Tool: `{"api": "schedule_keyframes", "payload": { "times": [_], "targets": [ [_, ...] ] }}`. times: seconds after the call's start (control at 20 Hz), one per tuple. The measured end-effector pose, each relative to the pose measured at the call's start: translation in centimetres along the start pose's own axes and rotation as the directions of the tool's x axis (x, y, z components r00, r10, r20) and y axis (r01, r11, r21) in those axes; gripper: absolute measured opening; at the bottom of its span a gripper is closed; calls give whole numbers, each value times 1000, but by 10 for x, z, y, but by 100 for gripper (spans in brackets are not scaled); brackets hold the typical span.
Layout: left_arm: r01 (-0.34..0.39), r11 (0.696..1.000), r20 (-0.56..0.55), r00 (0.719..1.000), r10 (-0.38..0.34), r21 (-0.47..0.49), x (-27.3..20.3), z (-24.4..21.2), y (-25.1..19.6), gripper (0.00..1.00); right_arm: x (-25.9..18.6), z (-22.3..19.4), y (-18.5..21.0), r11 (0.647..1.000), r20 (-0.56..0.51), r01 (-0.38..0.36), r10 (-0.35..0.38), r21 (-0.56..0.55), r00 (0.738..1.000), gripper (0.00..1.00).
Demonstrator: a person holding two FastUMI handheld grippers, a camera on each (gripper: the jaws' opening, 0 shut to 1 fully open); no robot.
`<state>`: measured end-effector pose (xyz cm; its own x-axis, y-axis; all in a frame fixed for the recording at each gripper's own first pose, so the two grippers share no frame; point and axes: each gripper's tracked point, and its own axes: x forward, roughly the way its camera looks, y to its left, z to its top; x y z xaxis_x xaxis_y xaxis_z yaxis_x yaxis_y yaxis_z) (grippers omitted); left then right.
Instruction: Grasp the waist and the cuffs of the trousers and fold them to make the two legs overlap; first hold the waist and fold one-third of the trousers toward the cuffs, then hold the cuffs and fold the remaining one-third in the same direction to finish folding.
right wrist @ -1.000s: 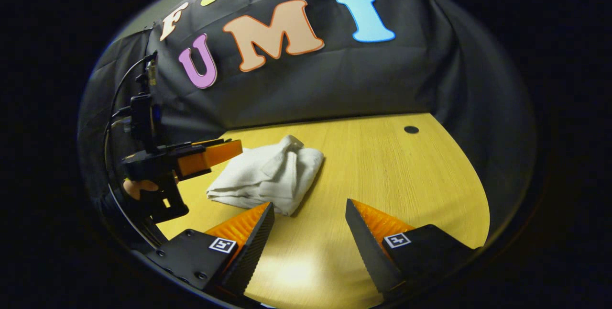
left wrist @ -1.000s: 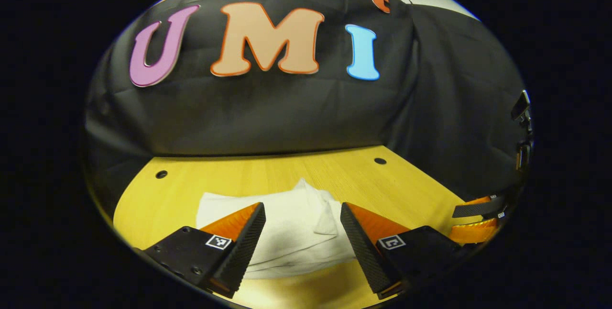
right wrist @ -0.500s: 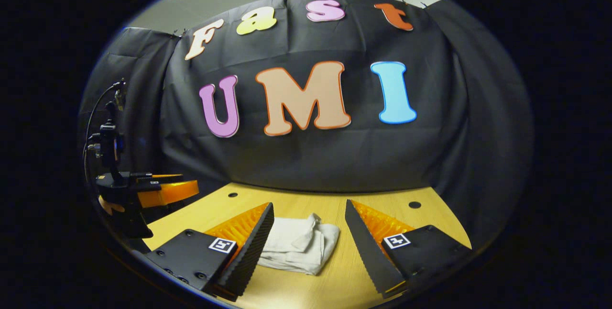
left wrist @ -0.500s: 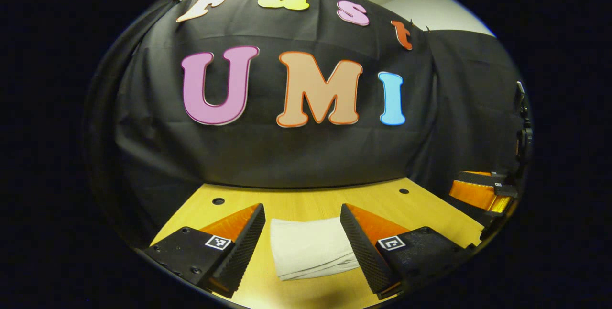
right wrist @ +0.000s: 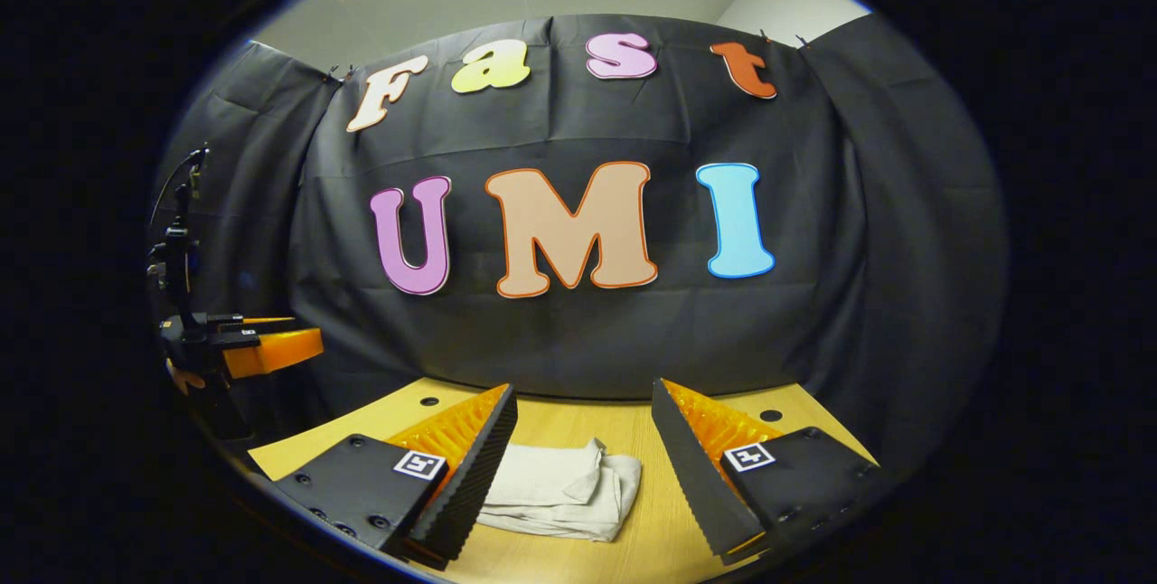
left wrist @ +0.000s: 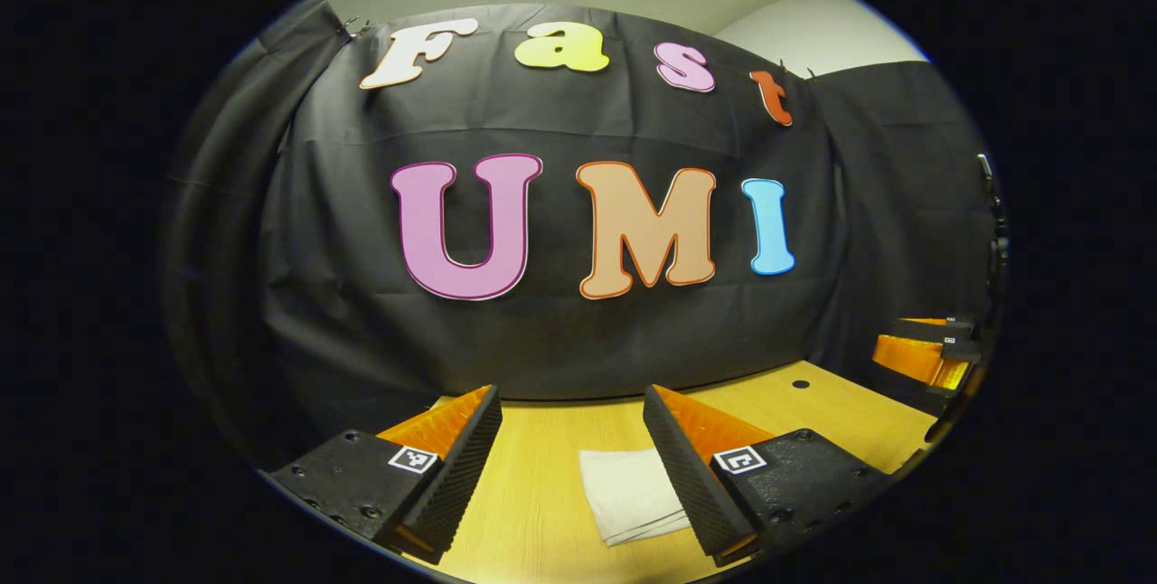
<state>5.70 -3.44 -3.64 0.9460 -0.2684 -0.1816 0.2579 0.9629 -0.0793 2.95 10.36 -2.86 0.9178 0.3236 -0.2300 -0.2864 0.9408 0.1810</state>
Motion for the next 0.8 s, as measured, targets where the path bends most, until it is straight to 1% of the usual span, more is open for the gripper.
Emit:
{"api": "schedule_keyframes", "payload": {
  "times": [0.35, 0.5, 0.8],
  "targets": [
    [-10, 1000, 18, 1000, 10, 3, -11, 5, 11, 95, -7, 5, 12, 999, 30, 3, -2, -38, 1000, 96],
    [-27, 1000, 25, 999, 26, 2, -15, 6, 18, 94, -11, 11, 16, 999, 50, 10, -8, -42, 999, 96],
    [-47, 999, 26, 999, 48, -27, -21, 4, 28, 94, -15, 15, 19, 998, 71, 28, -23, -58, 997, 96]
  ]
}}
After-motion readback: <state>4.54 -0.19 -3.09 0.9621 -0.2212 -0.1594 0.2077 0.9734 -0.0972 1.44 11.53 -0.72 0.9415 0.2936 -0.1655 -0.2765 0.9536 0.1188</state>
